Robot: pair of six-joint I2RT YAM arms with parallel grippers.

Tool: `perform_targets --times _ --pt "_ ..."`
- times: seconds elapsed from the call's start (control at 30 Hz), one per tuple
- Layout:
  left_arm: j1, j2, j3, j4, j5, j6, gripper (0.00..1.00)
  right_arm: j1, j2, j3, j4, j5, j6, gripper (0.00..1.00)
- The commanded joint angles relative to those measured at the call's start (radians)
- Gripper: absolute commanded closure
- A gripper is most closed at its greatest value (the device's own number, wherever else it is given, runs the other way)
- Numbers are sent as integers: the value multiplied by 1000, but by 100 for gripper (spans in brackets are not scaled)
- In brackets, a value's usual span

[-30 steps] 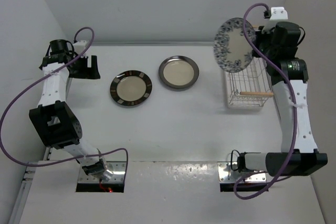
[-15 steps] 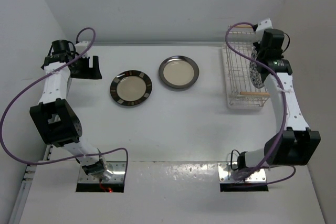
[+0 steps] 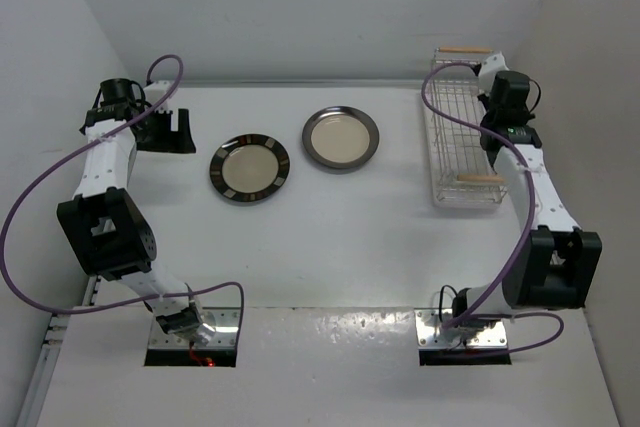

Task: Load the plates into the dish rack

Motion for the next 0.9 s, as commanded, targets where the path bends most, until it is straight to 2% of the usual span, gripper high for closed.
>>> perform_targets --times 0.0,0.23,0.5,0.6,0.63,0.7,0.73,0.8,0.83,0.87 --pt "-8 -27 -1 15 25 6 14 -2 -29 -13 203 72 -54 100" --pt "-8 -27 -1 15 25 6 14 -8 -41 -113 275 113 -94 100" --pt "-8 -27 -1 15 7 6 14 -32 -23 -107 159 33 30 100" --pt "-8 -27 -1 15 7 6 12 -34 -21 -96 143 28 75 72" --pt "-8 -27 -1 15 7 6 12 -34 -21 -90 108 24 84 56" --pt "-8 -27 -1 15 7 6 10 -31 -24 -79 97 14 105 38" --pt "-8 -17 -1 15 7 6 10 -32 -27 -70 84 11 107 25" --pt "-19 -6 -10 15 -4 6 10 -36 -27 -35 62 8 129 14" --pt "-19 -6 -10 15 -14 6 10 -34 -27 -4 48 2 136 4" --pt "-51 8 -10 3 -46 6 10 -34 -27 11 38 4 144 1"
